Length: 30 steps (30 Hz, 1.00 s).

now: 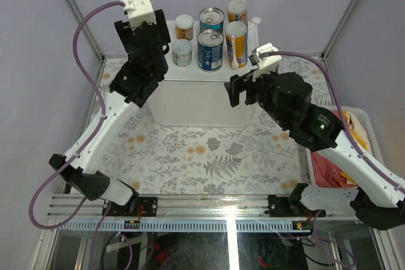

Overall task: Place and organize the canned foods onto the counter
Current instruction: Place the canned food on the counter.

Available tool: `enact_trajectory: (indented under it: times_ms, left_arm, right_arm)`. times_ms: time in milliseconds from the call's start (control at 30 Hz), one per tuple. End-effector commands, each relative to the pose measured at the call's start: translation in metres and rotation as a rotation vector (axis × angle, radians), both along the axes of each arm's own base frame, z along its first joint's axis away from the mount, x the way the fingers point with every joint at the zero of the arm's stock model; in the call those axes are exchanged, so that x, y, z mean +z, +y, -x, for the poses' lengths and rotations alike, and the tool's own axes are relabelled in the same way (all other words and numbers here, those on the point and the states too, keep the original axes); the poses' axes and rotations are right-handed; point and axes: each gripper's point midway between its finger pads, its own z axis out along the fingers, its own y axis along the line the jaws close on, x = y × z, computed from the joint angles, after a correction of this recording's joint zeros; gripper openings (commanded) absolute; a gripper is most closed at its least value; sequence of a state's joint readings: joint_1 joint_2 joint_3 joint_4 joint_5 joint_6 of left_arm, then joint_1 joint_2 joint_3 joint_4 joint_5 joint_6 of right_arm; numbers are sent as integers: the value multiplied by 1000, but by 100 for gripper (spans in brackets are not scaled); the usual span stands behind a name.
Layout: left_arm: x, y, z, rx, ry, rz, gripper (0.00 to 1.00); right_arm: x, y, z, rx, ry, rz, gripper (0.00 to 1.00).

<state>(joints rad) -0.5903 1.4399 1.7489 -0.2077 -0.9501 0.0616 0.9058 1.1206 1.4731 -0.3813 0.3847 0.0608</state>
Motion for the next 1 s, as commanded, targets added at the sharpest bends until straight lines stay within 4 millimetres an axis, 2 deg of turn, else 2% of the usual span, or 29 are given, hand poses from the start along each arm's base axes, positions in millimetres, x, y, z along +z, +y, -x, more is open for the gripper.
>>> enact_trajectory:
  times_ms: [0, 167, 433, 633, 967]
  left_arm:
    - [23, 17, -30, -37, -87, 100, 0]
    - [11, 25, -63, -60, -81, 138, 0]
    - [-13, 11, -97, -121, -42, 114, 0]
    - [-28, 10, -107, -117, 20, 102, 0]
    - [-38, 14, -108, -97, 37, 65, 0]
  right_arm:
    - [34, -9, -10, -55, -81, -52, 92]
    - [38, -11, -17, -71, -85, -58, 92]
    - [35, -14, -26, -74, -75, -77, 92]
    - [33, -17, -32, -73, -68, -85, 92]
    - [31, -15, -37, -61, -56, -99, 92]
